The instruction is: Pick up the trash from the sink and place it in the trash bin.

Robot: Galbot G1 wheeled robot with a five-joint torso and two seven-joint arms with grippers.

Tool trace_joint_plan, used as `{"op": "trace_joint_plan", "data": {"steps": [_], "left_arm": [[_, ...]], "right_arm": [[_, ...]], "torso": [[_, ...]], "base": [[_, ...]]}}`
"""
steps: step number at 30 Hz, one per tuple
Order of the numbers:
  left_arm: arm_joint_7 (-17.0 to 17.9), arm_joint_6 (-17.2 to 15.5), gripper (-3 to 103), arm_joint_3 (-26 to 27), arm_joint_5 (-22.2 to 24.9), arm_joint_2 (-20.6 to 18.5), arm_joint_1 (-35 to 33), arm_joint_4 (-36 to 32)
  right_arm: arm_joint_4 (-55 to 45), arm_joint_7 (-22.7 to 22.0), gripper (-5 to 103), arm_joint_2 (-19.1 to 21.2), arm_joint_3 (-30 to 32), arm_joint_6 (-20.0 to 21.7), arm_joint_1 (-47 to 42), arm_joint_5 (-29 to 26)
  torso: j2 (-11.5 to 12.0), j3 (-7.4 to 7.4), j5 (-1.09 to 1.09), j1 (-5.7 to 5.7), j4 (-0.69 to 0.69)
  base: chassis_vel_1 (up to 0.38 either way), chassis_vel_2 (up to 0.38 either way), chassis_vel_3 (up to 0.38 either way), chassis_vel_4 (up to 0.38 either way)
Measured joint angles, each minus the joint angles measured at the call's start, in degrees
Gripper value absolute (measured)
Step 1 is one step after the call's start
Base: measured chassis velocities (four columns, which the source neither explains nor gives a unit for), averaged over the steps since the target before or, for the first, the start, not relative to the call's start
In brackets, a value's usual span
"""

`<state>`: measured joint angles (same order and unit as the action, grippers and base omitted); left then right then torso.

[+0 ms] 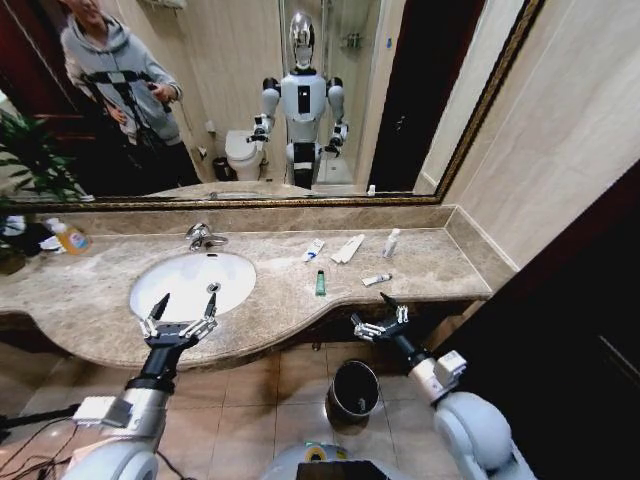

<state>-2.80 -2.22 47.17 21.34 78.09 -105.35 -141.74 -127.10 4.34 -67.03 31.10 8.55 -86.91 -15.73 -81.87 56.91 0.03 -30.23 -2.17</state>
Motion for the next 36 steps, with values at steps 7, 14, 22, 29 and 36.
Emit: {"op": "trace_joint_plan", "data": {"steps": [7, 14, 22, 29, 36], "left_arm": [[0.0, 0.0, 100, 0.0, 0.0, -0.01, 0.01, 0.0], [0.0, 0.0, 100, 0.0, 0.0, 0.0, 0.01, 0.0], [0.0, 0.0, 100, 0.0, 0.0, 0.0, 0.01, 0.0], [0.0, 0.0, 100, 0.0, 0.0, 0.0, 0.01, 0.0], [0.0, 0.0, 100, 0.0, 0.0, 0.0, 0.01, 0.0]], "right_arm": [[-0.97, -3.26, 100, -1.64, 1.5, -2.22, -2.26, 2.98], [-2.32, -5.8, 100, -1.46, 2.78, -0.91, -2.12, 1.08], [-1.05, -5.34, 100, -1.15, 6.71, -4.46, -5.57, -0.68], [2.49, -1.17, 100, -2.41, 9.16, -14.68, -11.23, 0.13], [1.81, -1.33, 100, -2.34, 10.55, -17.37, -12.64, -0.1]], "torso": [[-0.01, -0.01, -0.03, 0.01, 0.08], [-0.01, -0.01, -0.04, 0.01, 0.06], [-0.01, -0.01, -0.04, 0.01, 0.05], [-0.01, -0.01, -0.03, 0.01, 0.06], [-0.01, -0.01, -0.03, 0.01, 0.06]], "base": [[0.0, 0.0, 0.0, 0.0], [0.0, 0.0, 0.0, 0.0], [0.0, 0.0, 0.0, 0.0], [0.0, 0.0, 0.0, 0.0], [0.0, 0.0, 0.0, 0.0]]}}
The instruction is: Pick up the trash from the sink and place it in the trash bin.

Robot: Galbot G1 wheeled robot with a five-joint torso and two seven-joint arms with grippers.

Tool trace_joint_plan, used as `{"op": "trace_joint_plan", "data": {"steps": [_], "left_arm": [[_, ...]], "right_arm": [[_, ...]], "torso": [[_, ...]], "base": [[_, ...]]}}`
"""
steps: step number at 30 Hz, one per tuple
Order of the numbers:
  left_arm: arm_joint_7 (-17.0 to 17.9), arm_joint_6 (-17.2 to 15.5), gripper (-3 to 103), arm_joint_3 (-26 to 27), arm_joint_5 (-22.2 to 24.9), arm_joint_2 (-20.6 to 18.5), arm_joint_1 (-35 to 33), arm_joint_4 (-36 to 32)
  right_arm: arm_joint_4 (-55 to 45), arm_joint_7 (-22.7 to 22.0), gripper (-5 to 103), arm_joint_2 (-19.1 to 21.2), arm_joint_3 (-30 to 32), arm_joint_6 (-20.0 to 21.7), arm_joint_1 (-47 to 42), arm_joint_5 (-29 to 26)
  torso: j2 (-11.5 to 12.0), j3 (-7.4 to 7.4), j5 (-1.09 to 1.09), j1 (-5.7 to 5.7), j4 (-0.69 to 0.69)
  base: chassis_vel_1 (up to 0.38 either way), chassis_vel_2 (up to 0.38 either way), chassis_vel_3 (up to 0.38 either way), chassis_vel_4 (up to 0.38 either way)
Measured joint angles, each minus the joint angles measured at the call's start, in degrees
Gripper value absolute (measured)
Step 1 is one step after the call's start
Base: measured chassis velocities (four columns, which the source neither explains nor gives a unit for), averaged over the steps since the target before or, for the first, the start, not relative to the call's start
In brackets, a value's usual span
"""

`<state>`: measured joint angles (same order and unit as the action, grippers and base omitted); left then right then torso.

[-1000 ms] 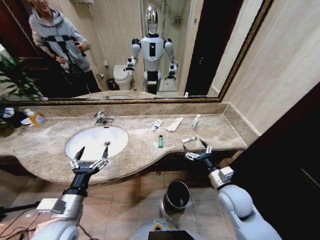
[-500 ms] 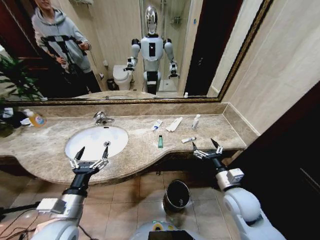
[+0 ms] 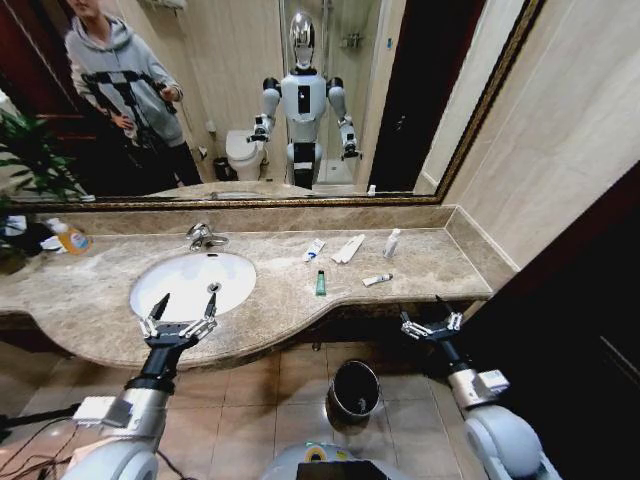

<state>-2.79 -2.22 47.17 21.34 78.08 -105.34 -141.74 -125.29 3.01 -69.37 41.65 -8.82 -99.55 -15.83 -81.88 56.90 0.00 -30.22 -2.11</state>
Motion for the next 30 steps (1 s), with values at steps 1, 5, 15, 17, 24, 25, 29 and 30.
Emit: {"op": "trace_joint_plan", "data": {"steps": [1, 5, 15, 17, 24, 25, 29, 30], "left_arm": [[0.0, 0.0, 100, 0.0, 0.0, 0.0, 0.0, 0.0], [0.0, 0.0, 100, 0.0, 0.0, 0.0, 0.0, 0.0], [0.0, 0.0, 100, 0.0, 0.0, 0.0, 0.0, 0.0], [0.0, 0.0, 100, 0.0, 0.0, 0.0, 0.0, 0.0], [0.0, 0.0, 100, 0.0, 0.0, 0.0, 0.0, 0.0], [0.0, 0.0, 100, 0.0, 0.0, 0.0, 0.0, 0.0], [0.0, 0.0, 100, 0.0, 0.0, 0.0, 0.0, 0.0], [0.0, 0.0, 100, 0.0, 0.0, 0.0, 0.0, 0.0]], "right_arm": [[0.0, 0.0, 100, 0.0, 0.0, 0.0, 0.0, 0.0], [0.16, -0.74, 100, 0.3, -0.37, -0.25, 0.4, -0.72], [-0.24, -0.46, 100, -0.23, -1.41, 1.41, 1.42, -3.59], [0.06, -0.68, 100, 0.08, -1.34, 1.51, 1.68, -4.49], [2.22, -1.08, 100, 1.05, -0.64, 1.11, 1.69, -7.22], [2.46, -1.11, 100, 1.6, -0.39, 1.12, 1.8, -7.71], [2.22, -1.25, 100, 2.3, 0.12, 2.19, 2.23, -9.02], [2.22, -1.25, 100, 2.3, 0.12, 2.19, 2.23, -9.02]], "torso": [[0.0, 0.0, 0.0, 0.0, 0.0], [0.0, 0.0, -0.01, 0.0, 0.0], [0.0, 0.0, -0.01, 0.0, 0.0], [0.0, 0.0, 0.0, 0.0, 0.0], [0.0, 0.0, 0.01, 0.0, 0.0], [0.0, 0.0, 0.01, 0.0, 0.0], [0.0, 0.0, 0.0, 0.0, 0.0], [0.0, 0.0, 0.0, 0.0, 0.0]], "base": [[0.0, 0.0, 0.0, 0.0], [0.0, 0.0, 0.0, 0.0], [0.0, 0.0, 0.0, 0.0], [0.0, 0.0, 0.0, 0.0], [0.0, 0.0, 0.0, 0.0], [0.0, 0.0, 0.0, 0.0], [0.0, 0.0, 0.0, 0.0], [0.0, 0.0, 0.0, 0.0]]}}
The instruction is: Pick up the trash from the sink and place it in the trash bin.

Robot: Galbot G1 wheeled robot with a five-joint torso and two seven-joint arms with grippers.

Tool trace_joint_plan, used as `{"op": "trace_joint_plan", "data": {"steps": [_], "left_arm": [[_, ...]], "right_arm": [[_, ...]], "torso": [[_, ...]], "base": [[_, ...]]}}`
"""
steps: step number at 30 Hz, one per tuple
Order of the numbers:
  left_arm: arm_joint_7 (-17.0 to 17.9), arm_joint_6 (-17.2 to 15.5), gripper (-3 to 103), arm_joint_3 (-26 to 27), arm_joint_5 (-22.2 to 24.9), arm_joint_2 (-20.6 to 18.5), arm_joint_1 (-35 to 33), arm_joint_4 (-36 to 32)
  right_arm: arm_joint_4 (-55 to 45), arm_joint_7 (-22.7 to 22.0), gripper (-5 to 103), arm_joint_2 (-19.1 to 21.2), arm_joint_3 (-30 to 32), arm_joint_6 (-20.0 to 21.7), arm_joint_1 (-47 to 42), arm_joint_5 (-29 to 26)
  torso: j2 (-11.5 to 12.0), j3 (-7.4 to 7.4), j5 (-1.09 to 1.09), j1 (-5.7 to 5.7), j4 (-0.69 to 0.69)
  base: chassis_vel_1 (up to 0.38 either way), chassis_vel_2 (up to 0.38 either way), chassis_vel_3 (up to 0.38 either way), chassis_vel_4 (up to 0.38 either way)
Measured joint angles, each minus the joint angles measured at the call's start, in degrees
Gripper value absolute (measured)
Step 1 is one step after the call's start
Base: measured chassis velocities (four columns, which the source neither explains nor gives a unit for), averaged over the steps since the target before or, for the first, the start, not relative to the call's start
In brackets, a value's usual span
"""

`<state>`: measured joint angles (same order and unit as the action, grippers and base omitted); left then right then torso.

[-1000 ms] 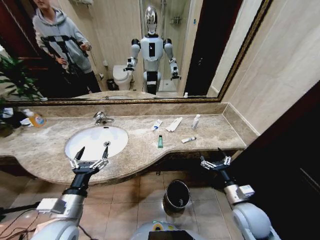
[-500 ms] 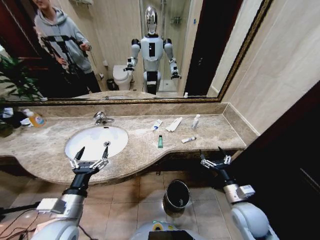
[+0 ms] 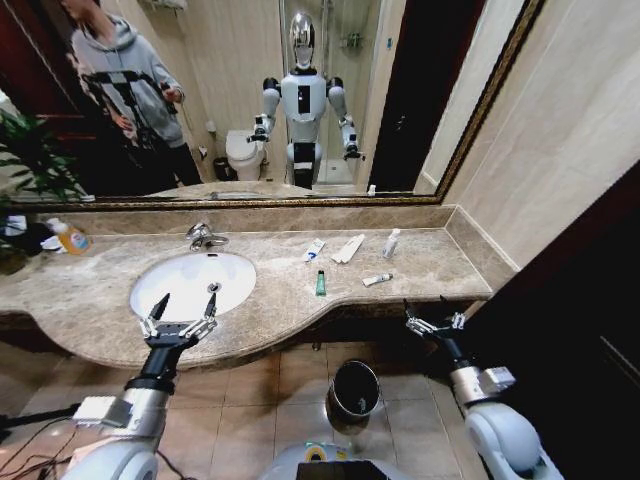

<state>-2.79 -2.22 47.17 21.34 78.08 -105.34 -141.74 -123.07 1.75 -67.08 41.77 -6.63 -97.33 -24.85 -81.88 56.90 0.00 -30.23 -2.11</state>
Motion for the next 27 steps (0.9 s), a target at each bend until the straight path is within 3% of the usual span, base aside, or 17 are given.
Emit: {"op": "trace_joint_plan", "data": {"steps": [14, 21, 27], "left_arm": [[0.0, 0.0, 100, 0.0, 0.0, 0.0, 0.0, 0.0], [0.0, 0.0, 100, 0.0, 0.0, 0.0, 0.0, 0.0], [0.01, 0.0, 100, 0.0, 0.0, 0.0, 0.0, 0.0]], "right_arm": [[1.34, 0.24, 100, 1.67, -1.61, 2.83, 3.53, 0.01], [7.35, 0.66, 100, 3.6, -4.69, 7.24, 14.97, -2.03], [12.56, 1.21, 100, 5.6, -5.94, 7.9, 20.68, -4.01]], "torso": [[0.0, 0.0, 0.01, 0.0, 0.01], [0.0, 0.0, 0.01, 0.0, -0.01], [0.0, 0.0, 0.01, 0.0, 0.0]], "base": [[0.0, 0.0, 0.0, 0.0], [0.0, 0.0, 0.0, 0.0], [0.0, 0.0, 0.0, 0.0]]}}
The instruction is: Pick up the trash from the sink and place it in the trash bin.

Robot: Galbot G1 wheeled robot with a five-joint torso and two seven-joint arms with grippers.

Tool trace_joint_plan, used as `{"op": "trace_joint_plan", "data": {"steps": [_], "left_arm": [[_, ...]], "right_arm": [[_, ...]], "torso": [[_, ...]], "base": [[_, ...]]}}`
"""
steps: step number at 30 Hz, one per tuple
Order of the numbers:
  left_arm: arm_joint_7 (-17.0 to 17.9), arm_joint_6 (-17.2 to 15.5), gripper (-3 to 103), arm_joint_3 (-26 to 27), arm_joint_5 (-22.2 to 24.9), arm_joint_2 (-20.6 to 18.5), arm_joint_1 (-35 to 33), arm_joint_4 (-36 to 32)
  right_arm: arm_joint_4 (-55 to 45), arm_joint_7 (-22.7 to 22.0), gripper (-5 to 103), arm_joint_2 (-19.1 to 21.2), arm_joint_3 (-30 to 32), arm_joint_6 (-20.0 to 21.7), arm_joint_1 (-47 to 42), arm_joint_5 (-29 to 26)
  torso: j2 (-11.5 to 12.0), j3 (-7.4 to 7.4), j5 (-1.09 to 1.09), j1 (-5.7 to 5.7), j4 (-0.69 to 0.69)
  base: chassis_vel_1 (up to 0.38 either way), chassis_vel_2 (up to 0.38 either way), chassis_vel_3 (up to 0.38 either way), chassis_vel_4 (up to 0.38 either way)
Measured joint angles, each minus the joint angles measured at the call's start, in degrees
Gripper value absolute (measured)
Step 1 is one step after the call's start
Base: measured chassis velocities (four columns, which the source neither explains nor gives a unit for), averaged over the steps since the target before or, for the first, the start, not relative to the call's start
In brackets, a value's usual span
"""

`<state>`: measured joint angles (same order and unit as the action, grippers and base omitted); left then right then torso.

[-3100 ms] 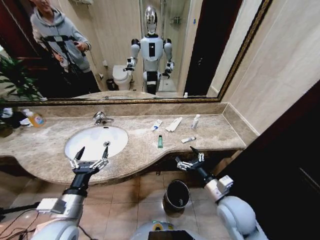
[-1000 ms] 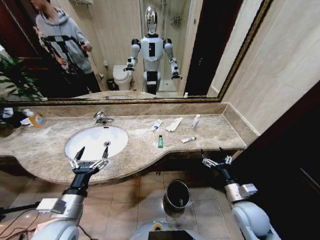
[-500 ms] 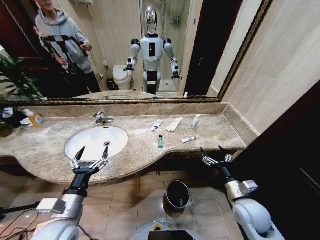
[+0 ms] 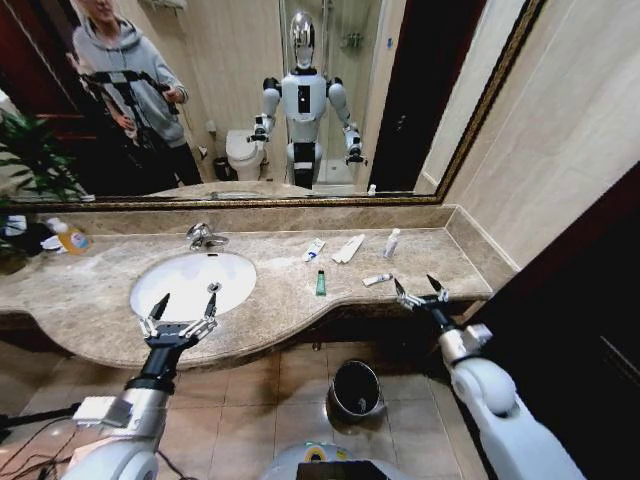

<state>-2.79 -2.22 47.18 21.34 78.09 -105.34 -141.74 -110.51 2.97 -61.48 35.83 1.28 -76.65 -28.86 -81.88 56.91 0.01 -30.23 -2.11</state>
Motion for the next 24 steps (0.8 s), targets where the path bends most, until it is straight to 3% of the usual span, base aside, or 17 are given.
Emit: {"op": "trace_joint_plan", "data": {"steps": [12, 24], "left_arm": [[-0.01, 0.0, 100, 0.0, 0.0, 0.0, 0.0, 0.0], [-0.01, 0.0, 100, 0.0, 0.0, 0.0, 0.0, 0.0]], "right_arm": [[14.84, 0.45, 100, 2.33, -6.3, -0.98, 14.65, -0.91], [26.57, 0.47, 100, -0.55, -14.94, -1.09, 27.38, 0.66]], "torso": [[0.0, 0.0, -0.02, 0.0, 0.0], [0.0, 0.0, -0.02, 0.0, 0.0]], "base": [[0.0, 0.0, 0.0, 0.0], [0.0, 0.0, 0.0, 0.0]]}}
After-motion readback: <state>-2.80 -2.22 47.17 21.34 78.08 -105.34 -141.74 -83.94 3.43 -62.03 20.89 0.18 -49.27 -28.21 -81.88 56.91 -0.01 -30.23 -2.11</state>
